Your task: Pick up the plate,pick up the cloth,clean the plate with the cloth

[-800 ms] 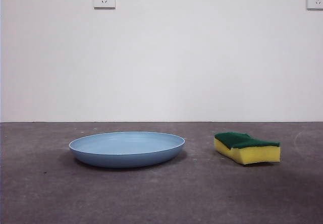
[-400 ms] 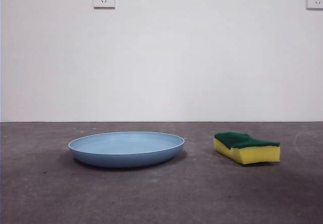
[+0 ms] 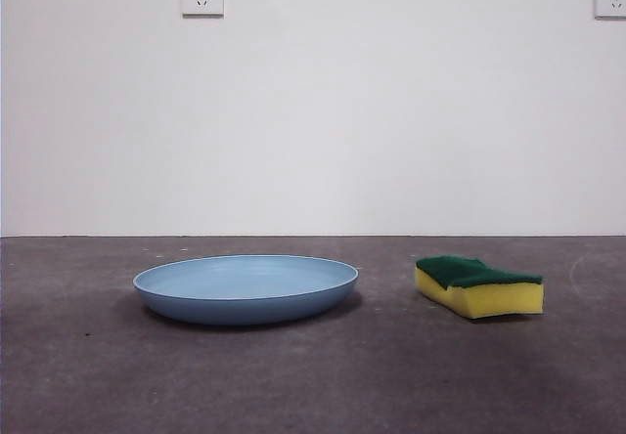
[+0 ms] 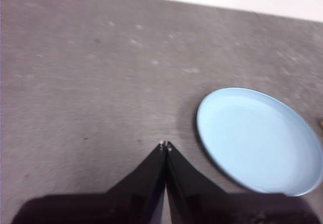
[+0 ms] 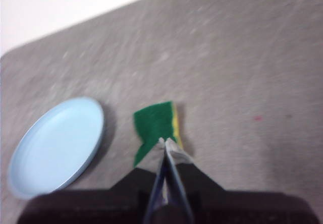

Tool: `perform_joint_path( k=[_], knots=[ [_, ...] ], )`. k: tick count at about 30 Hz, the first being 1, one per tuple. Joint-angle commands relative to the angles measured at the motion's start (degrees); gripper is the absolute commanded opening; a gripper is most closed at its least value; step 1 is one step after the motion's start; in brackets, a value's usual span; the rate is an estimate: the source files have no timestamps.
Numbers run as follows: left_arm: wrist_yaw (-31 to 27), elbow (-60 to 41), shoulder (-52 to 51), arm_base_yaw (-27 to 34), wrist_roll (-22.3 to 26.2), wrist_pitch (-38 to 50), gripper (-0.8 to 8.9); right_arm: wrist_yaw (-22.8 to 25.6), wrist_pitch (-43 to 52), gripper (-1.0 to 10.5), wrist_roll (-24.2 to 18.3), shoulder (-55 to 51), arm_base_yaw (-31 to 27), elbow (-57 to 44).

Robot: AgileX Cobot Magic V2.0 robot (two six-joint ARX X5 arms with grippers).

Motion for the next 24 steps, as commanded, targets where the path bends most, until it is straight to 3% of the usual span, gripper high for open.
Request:
perform_joint_path(
  k=[1, 7, 12, 13, 16, 24],
  knots=[
    [3.7, 5.8, 7.8, 0.2, 0.3, -0.8, -0.07, -2.4, -3.5, -0.1, -4.2, 7.3, 0.0, 5.7],
    [11.7, 15.5, 21.2, 0.2, 2.5, -3.3, -0.06, -3.1, -13.0, 0.0, -12.1, 21.3, 0.0, 17.2],
    [13.8, 19.9, 30.3, 0.1, 3.4, -5.8, 0.01, -3.1, -16.8, 0.1, -14.5, 29.4, 0.0, 23.5],
    [14.3, 20.0, 32.3, 0.0, 3.4, -5.9, 0.32, -3.1, -16.8, 0.7, -14.5, 30.8, 0.0, 24.4],
    [14.3, 20.0, 37.7, -0.4, 3.3, -5.2, 4.02, -3.1, -16.8, 4.0, -14.3, 32.4, 0.0, 25.5],
    [13.8, 30.2, 56.9, -4.3, 3.2, -3.9, 4.08, -3.1, -16.8, 4.1, -14.3, 32.4, 0.0, 25.5]
  ],
)
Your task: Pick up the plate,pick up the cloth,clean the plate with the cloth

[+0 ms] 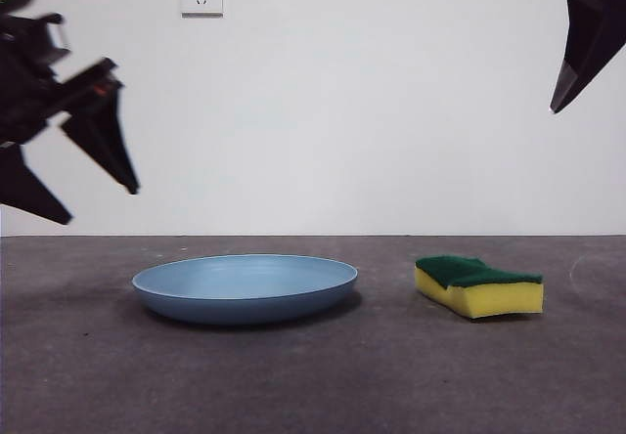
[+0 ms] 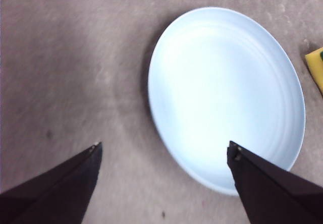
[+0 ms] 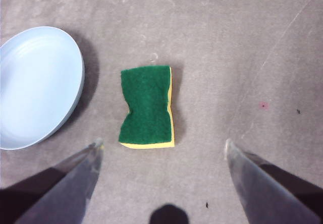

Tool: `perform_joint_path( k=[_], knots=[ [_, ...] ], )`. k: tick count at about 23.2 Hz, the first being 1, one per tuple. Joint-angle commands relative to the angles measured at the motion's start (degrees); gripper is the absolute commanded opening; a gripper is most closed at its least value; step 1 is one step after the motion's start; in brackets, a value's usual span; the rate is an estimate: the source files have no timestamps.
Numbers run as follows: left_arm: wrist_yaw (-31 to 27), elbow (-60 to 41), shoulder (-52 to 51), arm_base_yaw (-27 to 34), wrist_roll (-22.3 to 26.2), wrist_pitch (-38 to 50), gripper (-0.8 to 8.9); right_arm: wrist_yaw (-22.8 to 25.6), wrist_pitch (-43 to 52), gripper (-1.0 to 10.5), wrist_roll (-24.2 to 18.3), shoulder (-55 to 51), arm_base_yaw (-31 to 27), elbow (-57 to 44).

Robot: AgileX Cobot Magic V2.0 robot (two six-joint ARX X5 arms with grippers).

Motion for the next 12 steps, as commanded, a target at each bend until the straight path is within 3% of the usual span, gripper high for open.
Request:
perform_joint_path(
  k=[1, 6, 12],
  knots=[
    [-0.2, 4.5, 5.9, -1.0, 0.7, -0.1, 4.08, -0.1, 0.1, 4.1, -0.4, 0.1, 0.0, 0.2],
    [-0.2, 12.4, 16.6, -2.3, 1.2, -1.8, 4.08, -0.1, 0.1, 4.1, 0.0, 0.1, 0.0, 0.2],
    [-1.8, 13.1, 22.5, -4.0, 2.1, -1.5, 4.07, -0.1, 0.1, 4.1, 1.0, 0.1, 0.0, 0.2]
  ],
)
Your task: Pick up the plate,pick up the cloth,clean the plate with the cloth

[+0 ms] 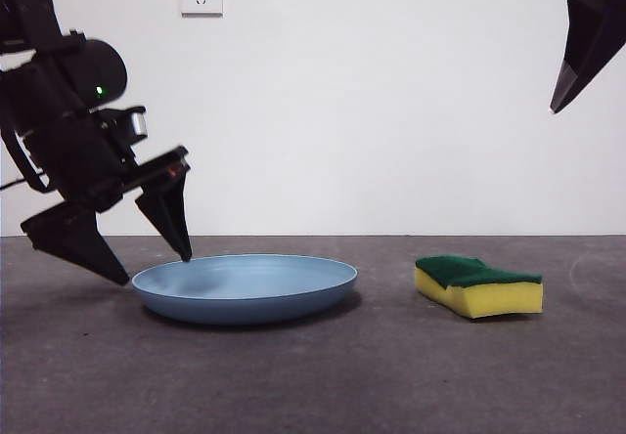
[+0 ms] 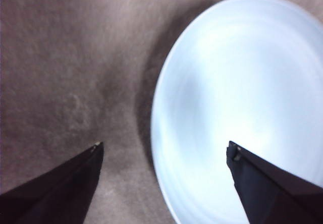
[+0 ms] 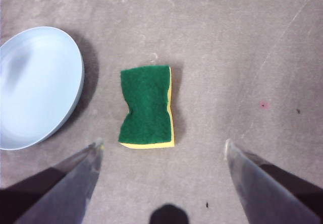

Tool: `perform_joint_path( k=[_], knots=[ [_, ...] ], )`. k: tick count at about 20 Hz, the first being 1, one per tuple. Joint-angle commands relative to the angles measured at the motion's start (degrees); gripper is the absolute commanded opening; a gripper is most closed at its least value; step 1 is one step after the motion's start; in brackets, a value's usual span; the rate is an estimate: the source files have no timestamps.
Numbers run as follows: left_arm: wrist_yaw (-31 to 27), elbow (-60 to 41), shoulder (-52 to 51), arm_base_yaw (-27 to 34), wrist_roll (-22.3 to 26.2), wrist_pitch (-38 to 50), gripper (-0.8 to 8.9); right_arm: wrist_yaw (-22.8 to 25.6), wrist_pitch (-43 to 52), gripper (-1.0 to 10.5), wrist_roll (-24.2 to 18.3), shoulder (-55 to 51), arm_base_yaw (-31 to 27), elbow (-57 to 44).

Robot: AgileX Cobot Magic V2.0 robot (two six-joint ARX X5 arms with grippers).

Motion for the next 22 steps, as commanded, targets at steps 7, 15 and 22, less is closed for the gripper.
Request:
perform_joint_path(
  k=[7, 15, 22],
  knots=[
    [-0.8, 0.0, 2.6, -1.4, 4.6, 0.5, -0.03, -0.1, 0.1, 4.1, 0.9, 0.1, 0.0, 0.2],
    [-0.8, 0.0, 4.7, -1.9, 4.7, 1.0, -0.08, -0.2, -0.1, 4.1, 1.2, 0.0, 0.5, 0.2],
    [-4.1, 0.1, -12.8, -1.7, 4.7, 0.6, -0.08, 0.4, -0.2, 4.0, -1.0, 7.7, 8.2, 7.3]
  ],
)
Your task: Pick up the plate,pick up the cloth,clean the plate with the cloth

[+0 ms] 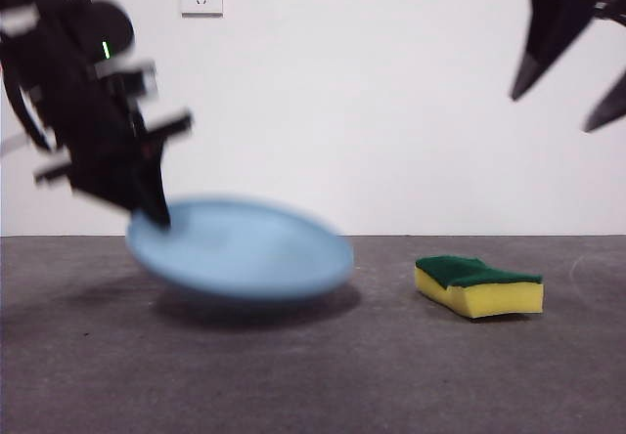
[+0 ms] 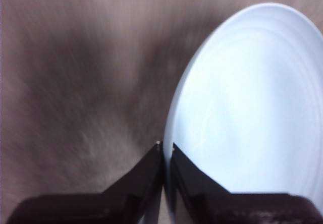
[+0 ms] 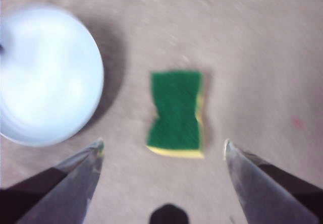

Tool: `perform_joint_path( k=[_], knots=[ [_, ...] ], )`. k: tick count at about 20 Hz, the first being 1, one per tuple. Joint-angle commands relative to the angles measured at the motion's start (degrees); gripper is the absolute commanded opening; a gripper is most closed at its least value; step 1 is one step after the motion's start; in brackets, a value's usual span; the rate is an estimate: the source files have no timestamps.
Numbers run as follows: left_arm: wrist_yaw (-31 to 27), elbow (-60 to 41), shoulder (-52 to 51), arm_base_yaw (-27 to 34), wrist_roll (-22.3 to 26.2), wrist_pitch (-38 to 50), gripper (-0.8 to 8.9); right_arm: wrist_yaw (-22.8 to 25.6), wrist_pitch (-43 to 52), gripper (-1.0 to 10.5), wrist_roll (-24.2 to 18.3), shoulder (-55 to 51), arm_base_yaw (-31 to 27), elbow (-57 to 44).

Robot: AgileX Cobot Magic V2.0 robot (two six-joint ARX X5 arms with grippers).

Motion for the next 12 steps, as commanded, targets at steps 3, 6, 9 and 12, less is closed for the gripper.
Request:
perform_joint_path(
  k=[3, 6, 9, 12],
  knots=[
    [-1.3, -0.3, -14.6, 0.1, 1.2, -3.2, -0.08, 1.8, 0.3, 3.2, -3.0, 10.4, 4.4, 6.1],
    [-1.4, -0.3, -21.8, 0.1, 2.0, -7.8, -0.08, 6.9, 0.3, 3.1, -5.4, 17.7, 6.5, 8.6],
    [-1.4, -0.3, -25.0, 0.1, 3.1, -12.0, -0.08, 7.5, 1.1, 3.1, -6.0, 23.6, 6.8, 9.2],
    [-1.4, -0.3, -25.2, 0.1, 3.4, -14.9, -0.08, 7.5, 2.5, 3.1, -6.1, 27.8, 6.8, 9.2]
  ],
)
